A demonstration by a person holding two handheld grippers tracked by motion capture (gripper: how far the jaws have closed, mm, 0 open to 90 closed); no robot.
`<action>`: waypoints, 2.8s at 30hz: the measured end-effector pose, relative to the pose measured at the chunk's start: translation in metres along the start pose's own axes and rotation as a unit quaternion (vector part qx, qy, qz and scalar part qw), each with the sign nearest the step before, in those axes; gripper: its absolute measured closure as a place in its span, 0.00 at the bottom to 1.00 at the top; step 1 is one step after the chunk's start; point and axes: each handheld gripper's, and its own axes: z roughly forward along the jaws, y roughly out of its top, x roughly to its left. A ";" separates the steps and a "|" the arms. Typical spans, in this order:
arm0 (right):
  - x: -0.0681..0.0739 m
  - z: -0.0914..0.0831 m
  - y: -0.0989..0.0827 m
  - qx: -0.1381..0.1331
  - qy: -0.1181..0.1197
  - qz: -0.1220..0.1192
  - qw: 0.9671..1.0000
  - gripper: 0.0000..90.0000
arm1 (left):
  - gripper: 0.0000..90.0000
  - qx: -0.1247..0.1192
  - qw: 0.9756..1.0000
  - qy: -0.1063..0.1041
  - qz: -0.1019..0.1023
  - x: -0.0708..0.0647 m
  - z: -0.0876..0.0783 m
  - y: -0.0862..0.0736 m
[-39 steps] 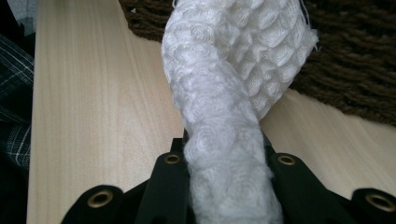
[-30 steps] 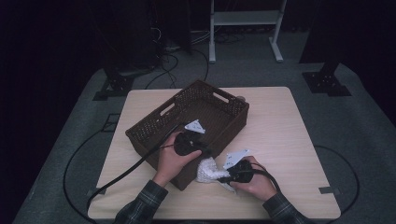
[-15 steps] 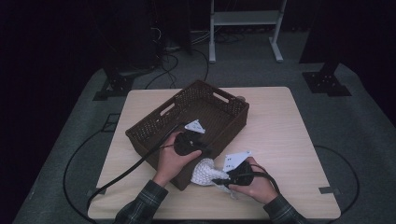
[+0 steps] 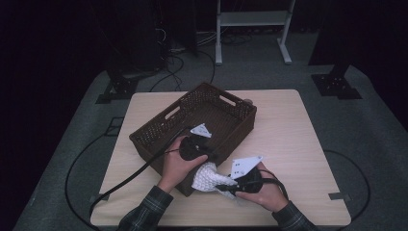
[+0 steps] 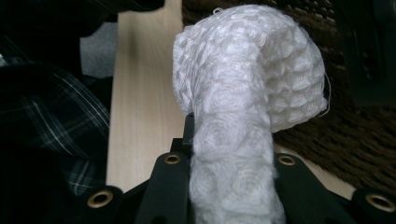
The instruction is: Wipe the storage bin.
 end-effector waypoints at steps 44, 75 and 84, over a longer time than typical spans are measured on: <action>-0.006 0.059 -0.004 0.060 0.029 0.008 0.998 0.84 | 0.78 0.001 1.000 0.002 -0.002 -0.001 0.000 0.000; -0.022 0.001 -0.042 0.060 -0.053 0.061 0.995 0.84 | 0.78 0.004 1.000 0.000 0.002 0.001 0.000 0.000; -0.034 -0.031 -0.067 0.059 -0.101 0.093 0.989 0.84 | 0.79 0.005 1.000 0.000 -0.002 0.001 0.000 0.000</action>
